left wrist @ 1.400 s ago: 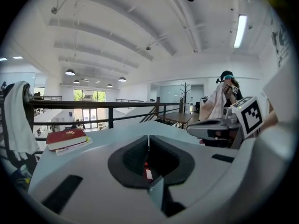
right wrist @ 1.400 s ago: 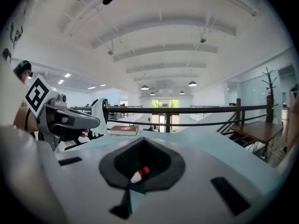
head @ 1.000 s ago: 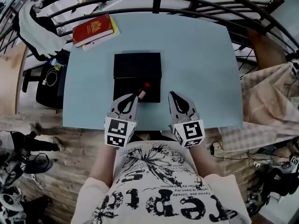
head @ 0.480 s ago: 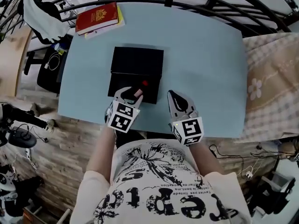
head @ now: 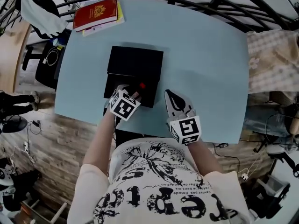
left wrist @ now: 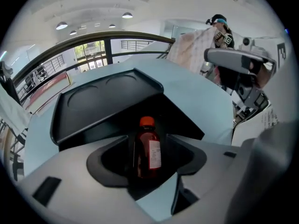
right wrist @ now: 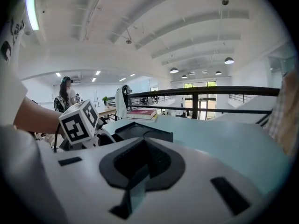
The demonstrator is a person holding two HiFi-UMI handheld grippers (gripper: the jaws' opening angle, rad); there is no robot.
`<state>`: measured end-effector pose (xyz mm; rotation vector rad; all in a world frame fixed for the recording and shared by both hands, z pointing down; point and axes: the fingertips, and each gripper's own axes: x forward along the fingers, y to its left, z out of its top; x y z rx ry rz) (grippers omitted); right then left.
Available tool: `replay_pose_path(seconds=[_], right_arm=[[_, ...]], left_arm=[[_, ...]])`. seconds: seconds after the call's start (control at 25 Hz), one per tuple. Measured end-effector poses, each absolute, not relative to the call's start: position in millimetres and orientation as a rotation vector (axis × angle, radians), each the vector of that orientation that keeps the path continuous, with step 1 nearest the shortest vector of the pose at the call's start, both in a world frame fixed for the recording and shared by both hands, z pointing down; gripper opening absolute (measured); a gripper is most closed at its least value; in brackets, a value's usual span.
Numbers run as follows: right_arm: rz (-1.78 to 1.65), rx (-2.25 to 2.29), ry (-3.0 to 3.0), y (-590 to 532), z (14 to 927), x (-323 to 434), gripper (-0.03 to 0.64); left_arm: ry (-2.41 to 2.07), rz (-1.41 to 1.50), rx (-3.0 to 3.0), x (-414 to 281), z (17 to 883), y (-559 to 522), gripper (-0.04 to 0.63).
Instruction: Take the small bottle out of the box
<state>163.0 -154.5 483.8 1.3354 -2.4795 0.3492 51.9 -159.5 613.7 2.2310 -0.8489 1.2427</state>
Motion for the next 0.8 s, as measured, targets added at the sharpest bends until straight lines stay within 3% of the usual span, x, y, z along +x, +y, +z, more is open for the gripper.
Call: replay_pose_path(seconds=[0.8], right_arm=[[0.342, 1.352, -2.453, -167, 487, 170, 0.012]], left_arm=[[-0.594, 1.388, 2.201, 68, 652, -156, 0.238]])
